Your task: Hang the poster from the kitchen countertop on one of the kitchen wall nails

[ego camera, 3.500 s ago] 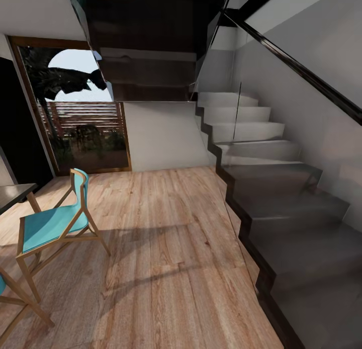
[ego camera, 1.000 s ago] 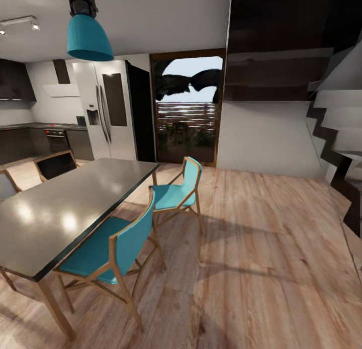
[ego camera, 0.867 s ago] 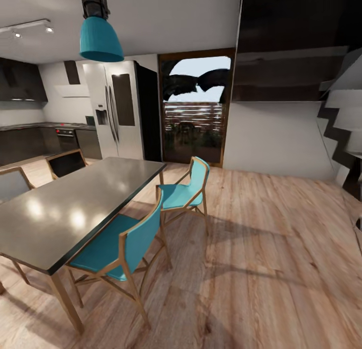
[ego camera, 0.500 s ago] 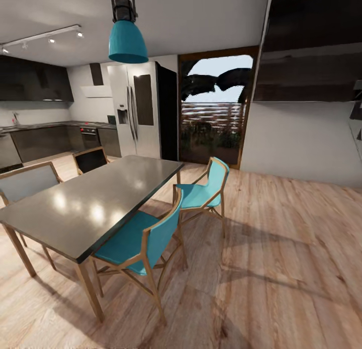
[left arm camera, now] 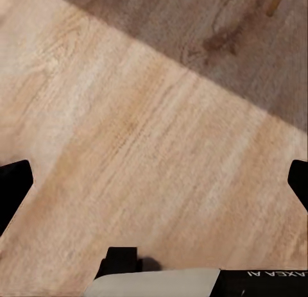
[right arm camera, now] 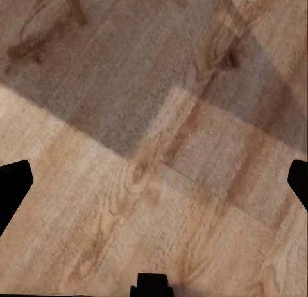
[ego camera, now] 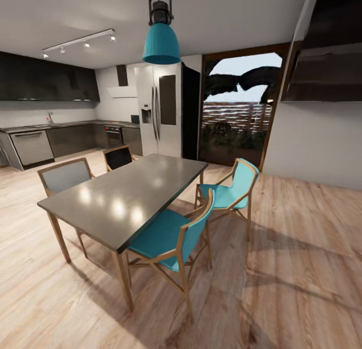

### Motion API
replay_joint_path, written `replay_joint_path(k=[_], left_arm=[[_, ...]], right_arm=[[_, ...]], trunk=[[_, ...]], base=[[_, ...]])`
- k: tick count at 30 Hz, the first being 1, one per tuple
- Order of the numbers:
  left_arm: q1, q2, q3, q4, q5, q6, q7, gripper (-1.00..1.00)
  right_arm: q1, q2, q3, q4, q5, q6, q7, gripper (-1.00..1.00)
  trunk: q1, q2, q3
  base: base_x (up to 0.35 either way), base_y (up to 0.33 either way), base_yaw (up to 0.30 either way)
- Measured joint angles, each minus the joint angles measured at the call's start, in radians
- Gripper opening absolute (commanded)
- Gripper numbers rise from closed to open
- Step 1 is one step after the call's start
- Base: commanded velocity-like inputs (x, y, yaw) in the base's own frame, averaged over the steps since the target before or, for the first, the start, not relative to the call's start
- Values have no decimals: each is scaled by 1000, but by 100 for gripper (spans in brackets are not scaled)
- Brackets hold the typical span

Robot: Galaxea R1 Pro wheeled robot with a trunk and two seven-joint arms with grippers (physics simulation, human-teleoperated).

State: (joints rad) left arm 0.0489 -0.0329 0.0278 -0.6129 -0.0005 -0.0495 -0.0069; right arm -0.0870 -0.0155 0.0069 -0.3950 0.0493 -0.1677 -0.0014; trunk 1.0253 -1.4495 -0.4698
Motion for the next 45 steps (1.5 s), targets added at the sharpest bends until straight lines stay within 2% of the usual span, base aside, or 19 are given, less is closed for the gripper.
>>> replay_joint_path(k=[7,19,28,39,45], left_arm=[[0,3,0,0,1,-2,-1,100],[0,14,1,0,2,-1,-1,100],[0,15,35,0,2,-2,-2,100],[0,15,38,0,2,-2,-1,100],[0,15,51,0,2,-2,-1,100]], right_arm=[[0,0,0,2,1,-33,0,100],[0,2,1,2,2,-40,-1,100],[0,3,1,3,2,-40,-1,100],[0,-2,0,47,3,-37,3,100],[0,0,-3,52,3,-38,1,100]], trunk=[[0,0,0],[0,0,0],[0,0,0],[0,0,-1],[0,0,-2]], base=[[-236,254,288],[-283,200,290],[-285,197,278],[-285,197,53],[-261,205,81]])
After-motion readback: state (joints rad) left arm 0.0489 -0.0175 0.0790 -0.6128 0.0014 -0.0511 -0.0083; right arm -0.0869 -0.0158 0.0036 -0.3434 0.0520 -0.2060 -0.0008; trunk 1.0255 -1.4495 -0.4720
